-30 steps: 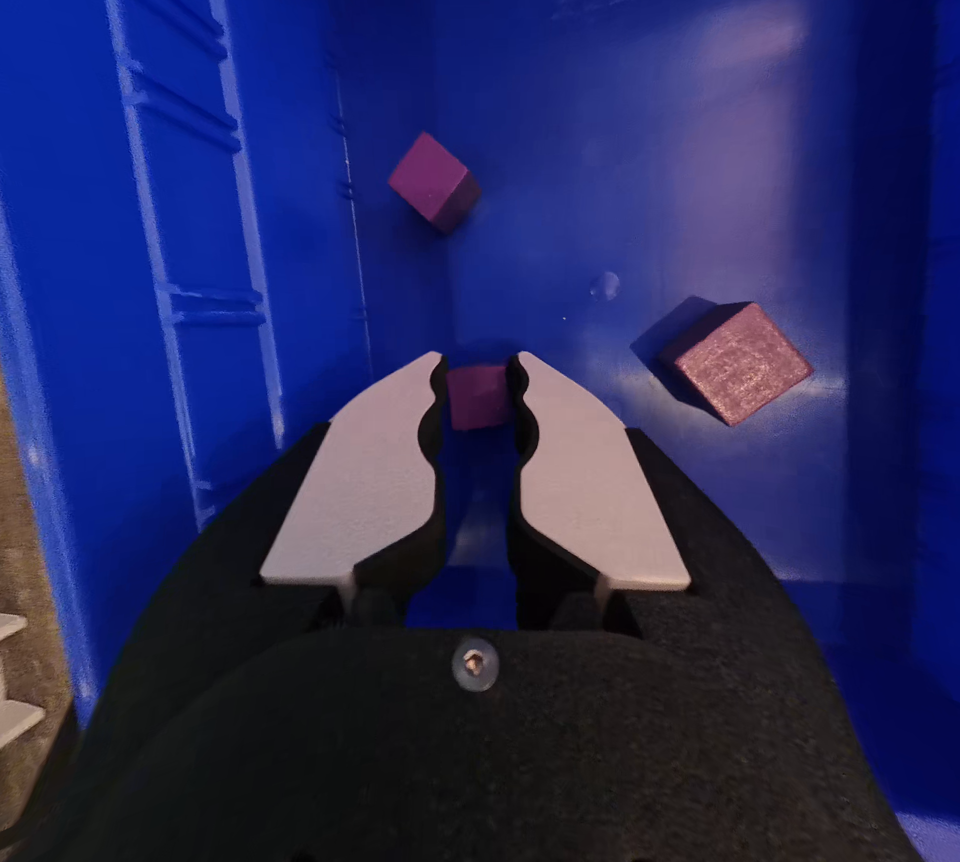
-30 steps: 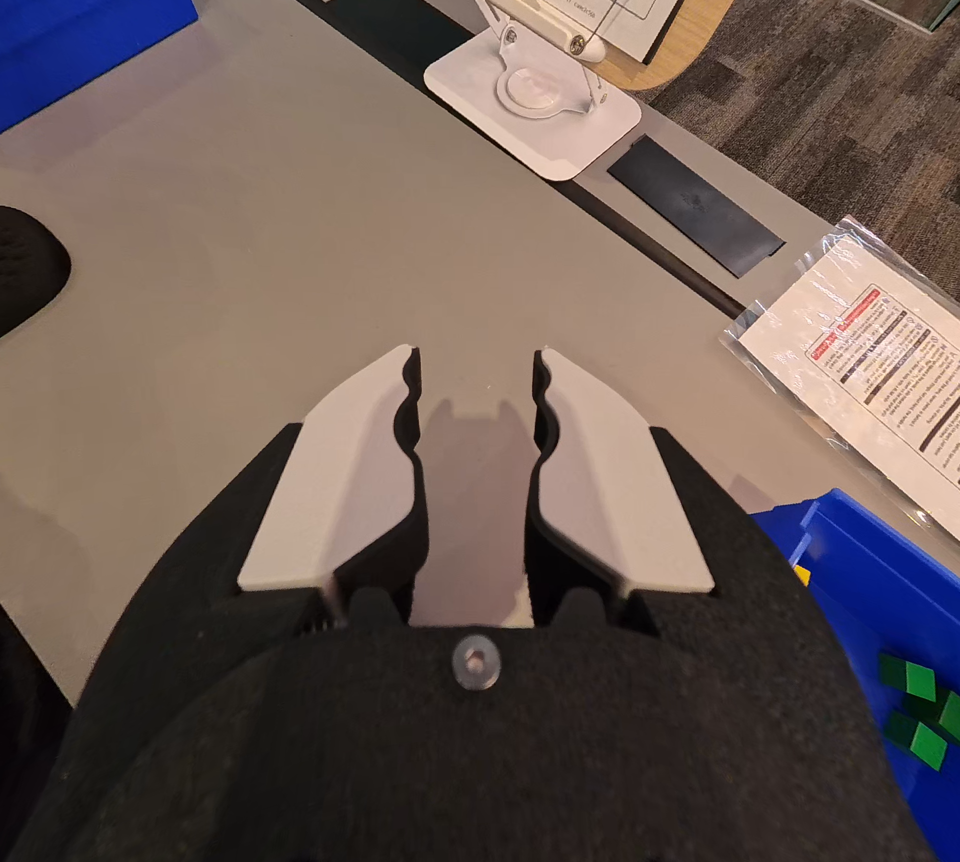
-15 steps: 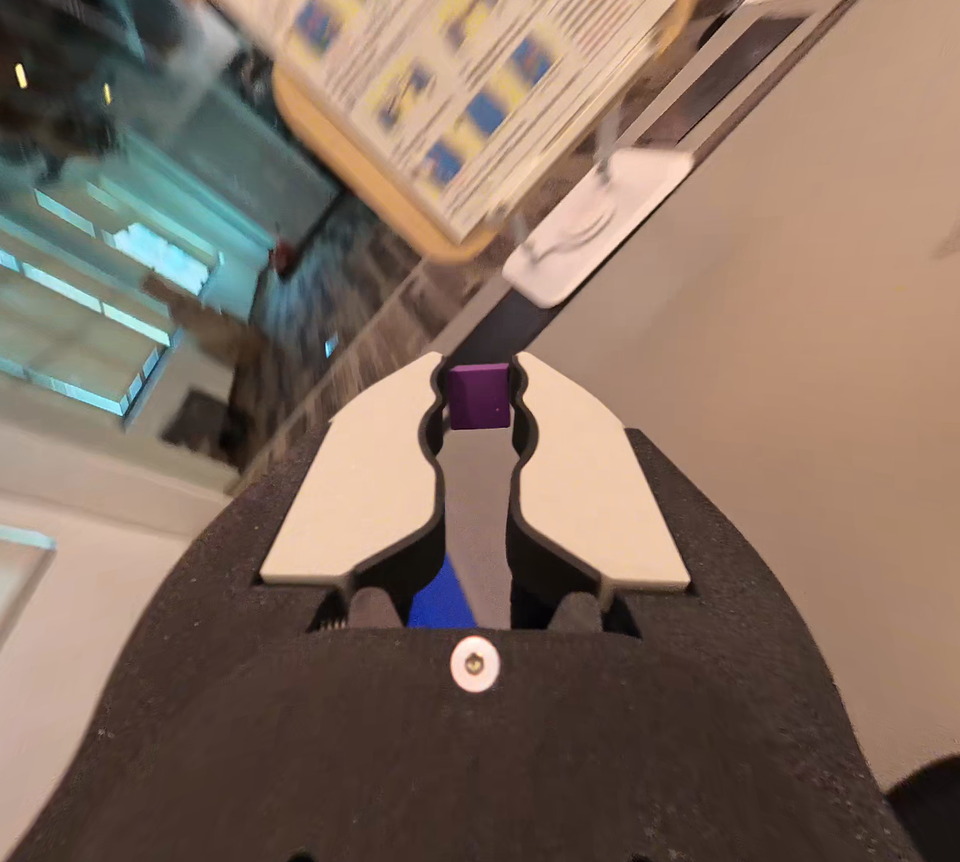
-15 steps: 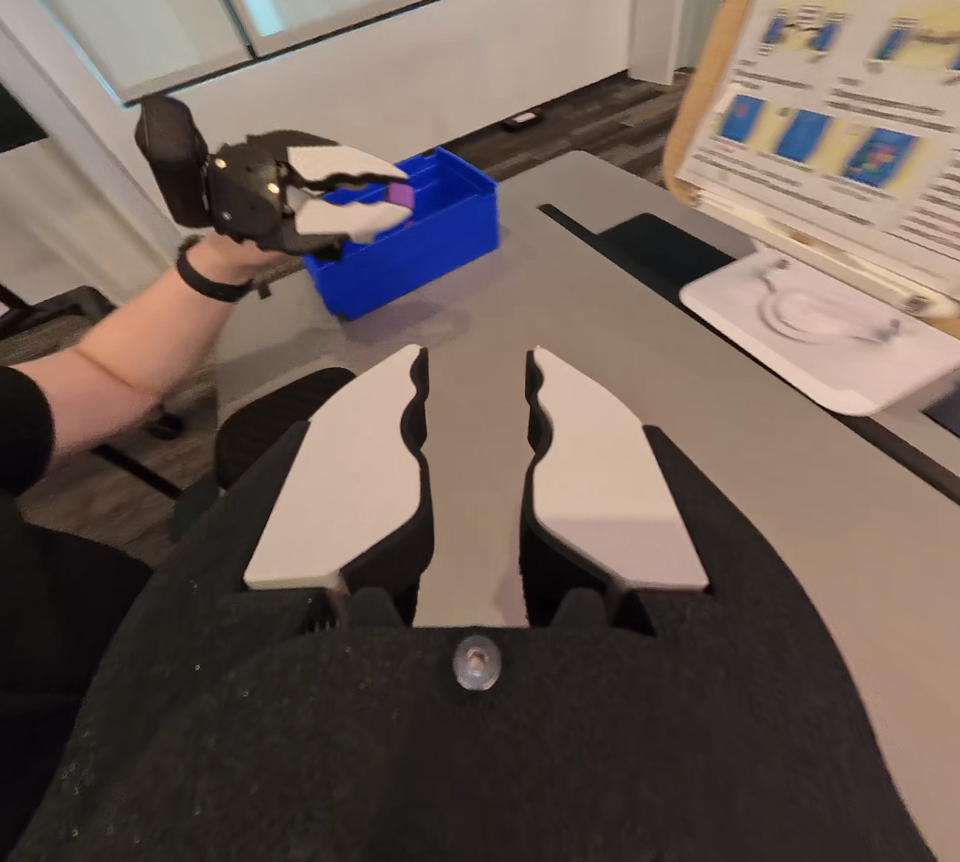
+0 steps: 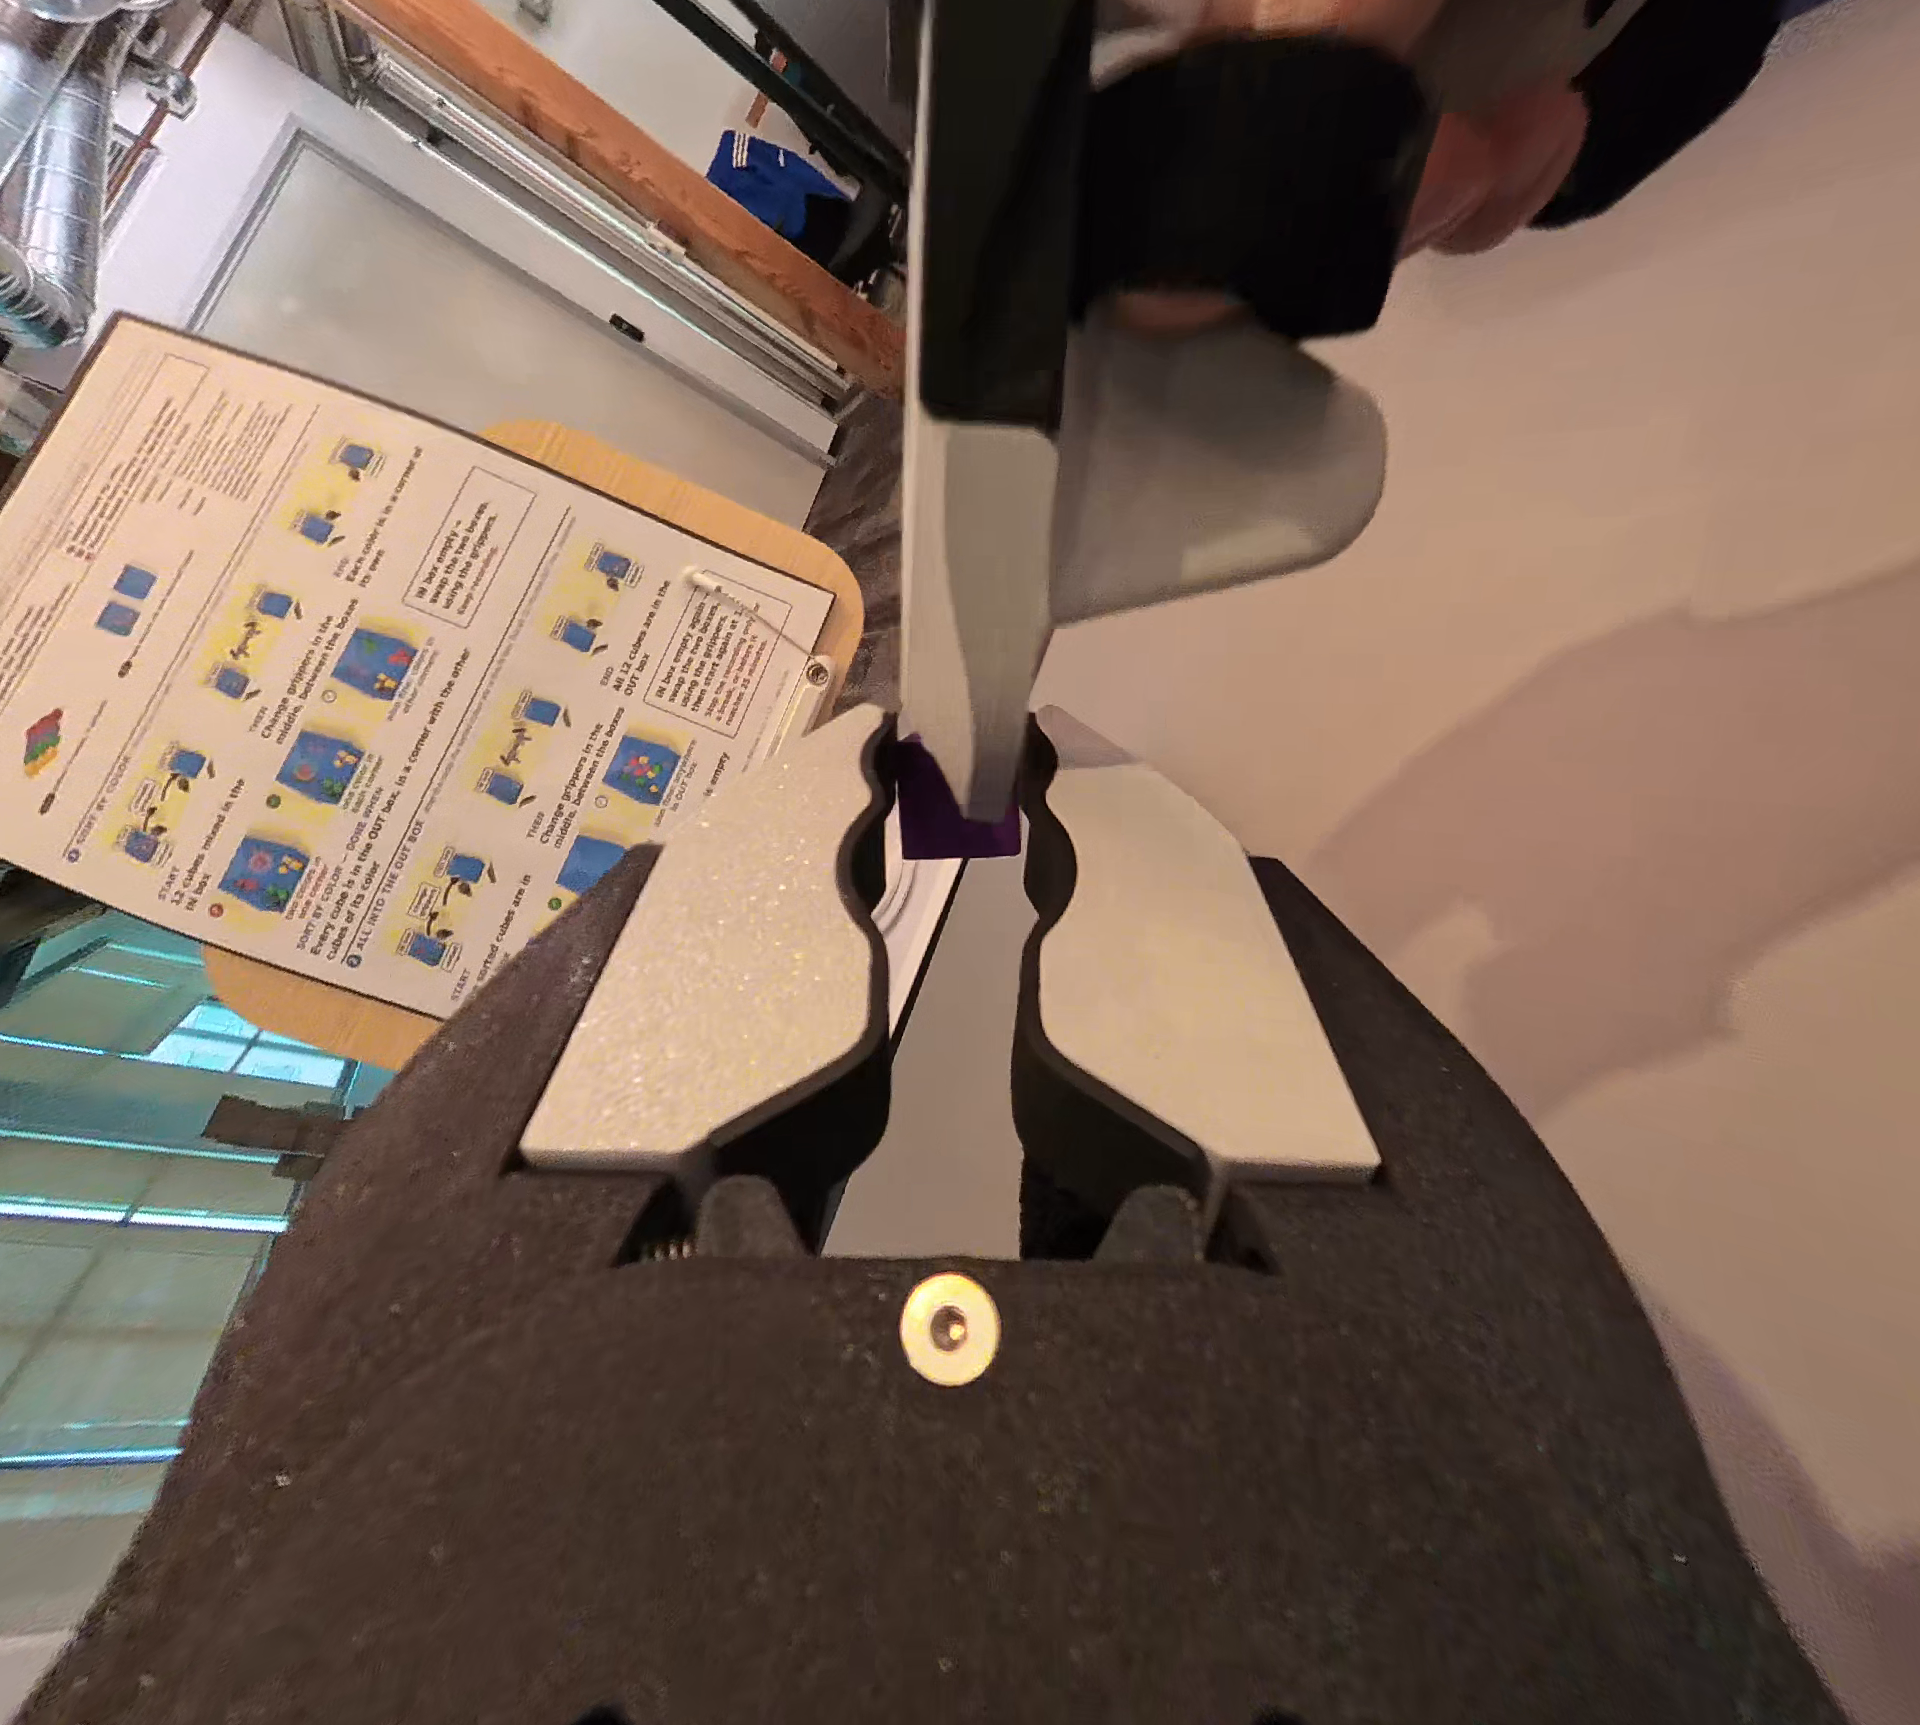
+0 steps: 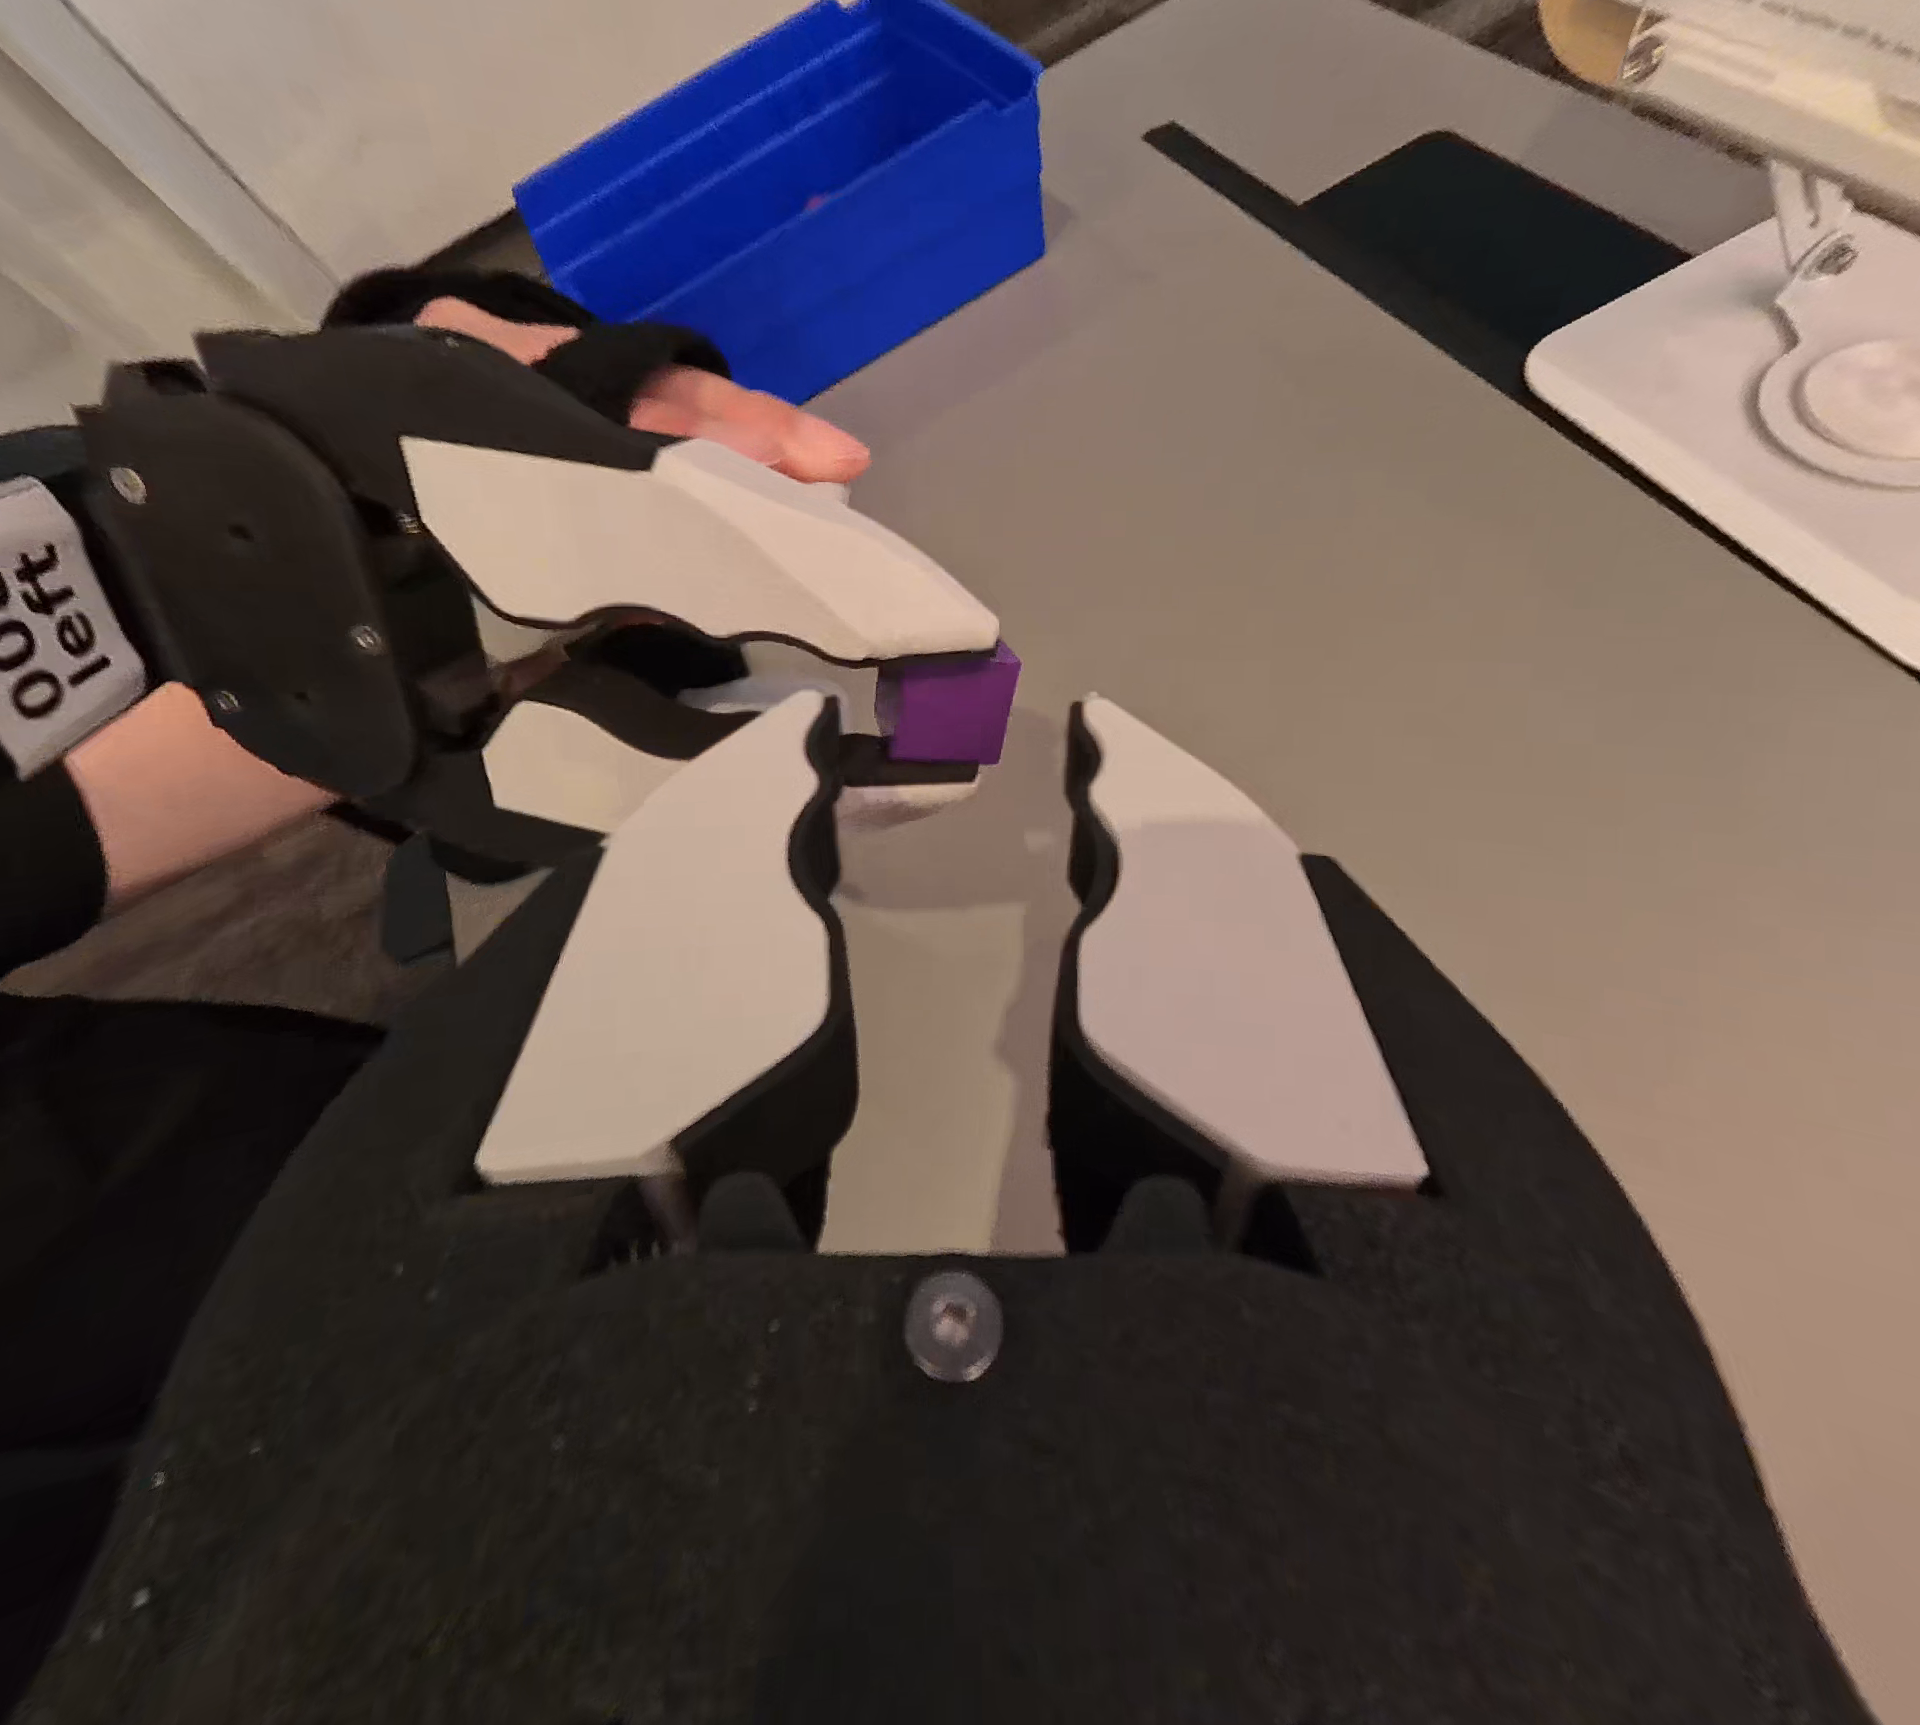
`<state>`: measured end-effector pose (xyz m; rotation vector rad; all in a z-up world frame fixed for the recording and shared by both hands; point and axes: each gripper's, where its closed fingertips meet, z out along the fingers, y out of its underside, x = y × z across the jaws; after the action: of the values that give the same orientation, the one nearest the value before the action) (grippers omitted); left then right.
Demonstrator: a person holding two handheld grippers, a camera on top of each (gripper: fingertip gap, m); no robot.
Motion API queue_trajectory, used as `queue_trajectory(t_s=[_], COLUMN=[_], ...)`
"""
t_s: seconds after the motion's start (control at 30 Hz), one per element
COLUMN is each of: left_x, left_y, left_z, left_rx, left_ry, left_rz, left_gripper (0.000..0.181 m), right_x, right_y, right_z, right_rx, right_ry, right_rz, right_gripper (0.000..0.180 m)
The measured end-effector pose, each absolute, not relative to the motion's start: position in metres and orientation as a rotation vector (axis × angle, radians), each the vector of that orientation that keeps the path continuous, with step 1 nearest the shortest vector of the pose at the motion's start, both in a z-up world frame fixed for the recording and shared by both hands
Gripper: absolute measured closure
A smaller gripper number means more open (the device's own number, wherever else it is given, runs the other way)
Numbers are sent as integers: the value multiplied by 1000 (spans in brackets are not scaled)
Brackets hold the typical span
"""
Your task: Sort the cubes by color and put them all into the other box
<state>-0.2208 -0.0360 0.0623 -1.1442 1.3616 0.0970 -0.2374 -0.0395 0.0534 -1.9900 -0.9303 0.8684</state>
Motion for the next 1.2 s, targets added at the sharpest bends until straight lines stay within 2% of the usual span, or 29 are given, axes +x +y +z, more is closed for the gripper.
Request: queue_trajectory(t_s=[0.1,0.17,0.27,0.33,0.5,0.6,0.7,0.8,0.93,1.2], left_x=[-216,-216,-219,-223,-240,-246,-246,-246,-247,-259], left_y=[-43,-43,-40,-41,-24,-7,-1,3,11,24], left_z=[61,61,51,38,5,-17,-36,-48,-54,-47], left_rx=[-1141,-1150,-1257,-1327,-1417,-1474,-1517,-1538,-1606,-1653], left_ry=[1380,1351,1320,1312,1215,1189,1198,1188,1127,1020], left_rz=[60,70,40,-31,-184,-200,-213,-213,-288,-356], left_gripper=[159,159,130,123,134,139,141,143,145,150], right_x=[-241,-239,-220,-188,-1,116,192,210,192,174], right_y=[-43,-41,-38,-36,-39,-61,-76,-94,-139,-164], right_z=[48,49,47,55,69,38,-7,-59,-105,-113], right_rx=[-1991,-1978,-2010,-2026,-2159,-2279,-2353,-2466,-2680,-2834], right_ry=[-996,-1002,-1043,-1033,-681,-318,25,115,-11,-161], right_rz=[931,926,831,717,221,129,199,357,525,576], right_gripper=[157,158,158,158,158,158,158,158,157,158])
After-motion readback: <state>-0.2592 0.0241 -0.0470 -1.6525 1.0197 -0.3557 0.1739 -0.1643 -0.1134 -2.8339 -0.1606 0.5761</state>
